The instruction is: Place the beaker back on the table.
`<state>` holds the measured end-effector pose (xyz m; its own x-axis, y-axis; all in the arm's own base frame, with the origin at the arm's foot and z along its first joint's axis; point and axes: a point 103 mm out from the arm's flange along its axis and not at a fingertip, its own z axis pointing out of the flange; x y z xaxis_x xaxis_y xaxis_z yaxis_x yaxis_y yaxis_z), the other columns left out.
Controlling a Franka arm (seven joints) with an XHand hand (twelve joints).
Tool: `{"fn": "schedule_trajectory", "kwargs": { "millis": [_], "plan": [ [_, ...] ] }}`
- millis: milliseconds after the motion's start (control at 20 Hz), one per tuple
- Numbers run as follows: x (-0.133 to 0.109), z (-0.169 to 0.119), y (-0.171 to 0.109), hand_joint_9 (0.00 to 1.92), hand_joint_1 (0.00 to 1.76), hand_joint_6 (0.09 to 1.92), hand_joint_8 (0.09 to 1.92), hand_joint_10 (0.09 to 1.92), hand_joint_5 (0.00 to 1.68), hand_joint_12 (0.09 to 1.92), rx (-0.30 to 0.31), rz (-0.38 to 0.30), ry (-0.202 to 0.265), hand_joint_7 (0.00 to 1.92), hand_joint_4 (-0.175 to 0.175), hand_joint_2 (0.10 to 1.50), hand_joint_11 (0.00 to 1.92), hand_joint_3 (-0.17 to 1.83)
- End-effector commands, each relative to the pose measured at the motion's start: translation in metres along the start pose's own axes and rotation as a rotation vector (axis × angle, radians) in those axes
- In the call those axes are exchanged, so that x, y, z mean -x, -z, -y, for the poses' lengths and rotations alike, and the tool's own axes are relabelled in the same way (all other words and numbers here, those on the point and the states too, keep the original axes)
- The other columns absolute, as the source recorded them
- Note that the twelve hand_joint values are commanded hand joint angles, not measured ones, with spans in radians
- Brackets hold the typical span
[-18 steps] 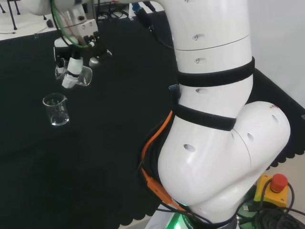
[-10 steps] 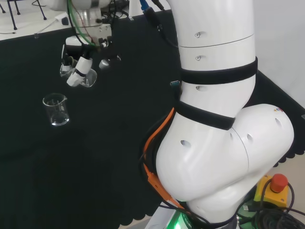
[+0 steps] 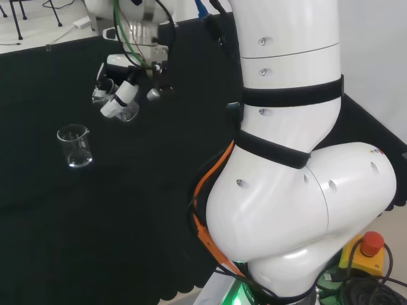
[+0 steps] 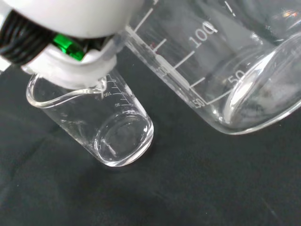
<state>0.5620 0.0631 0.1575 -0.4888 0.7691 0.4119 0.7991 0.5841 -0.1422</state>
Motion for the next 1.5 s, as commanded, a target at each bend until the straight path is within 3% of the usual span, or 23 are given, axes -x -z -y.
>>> {"fn": "schedule_trajectory", "kwargs": {
  "millis": [50, 500, 700, 1150, 1500],
  "plan": [
    [0.026, 0.008, -0.026, 1.64, 1.16, 0.58, 0.09, 0.12, 1.33, 0.83, 0.073, -0.136, 0.013, 1.79, 0.174, 0.60, 1.18, 0.71],
    [0.028, 0.006, -0.052, 1.62, 1.16, 0.56, 0.09, 0.11, 1.35, 0.86, 0.105, -0.235, 0.052, 1.78, 0.149, 0.59, 1.15, 0.71],
    [0.026, 0.007, -0.063, 1.60, 1.17, 0.53, 0.09, 0.10, 1.36, 0.87, 0.109, -0.240, 0.066, 1.76, 0.138, 0.59, 1.14, 0.71],
    [0.034, 0.012, -0.086, 1.59, 1.17, 0.49, 0.09, 0.09, 1.38, 0.87, 0.114, -0.247, 0.043, 1.76, 0.133, 0.58, 1.14, 0.71],
    [0.036, 0.011, -0.089, 1.59, 1.18, 0.46, 0.09, 0.09, 1.40, 0.88, 0.122, -0.243, 0.041, 1.75, 0.135, 0.58, 1.13, 0.71]
  ]
}}
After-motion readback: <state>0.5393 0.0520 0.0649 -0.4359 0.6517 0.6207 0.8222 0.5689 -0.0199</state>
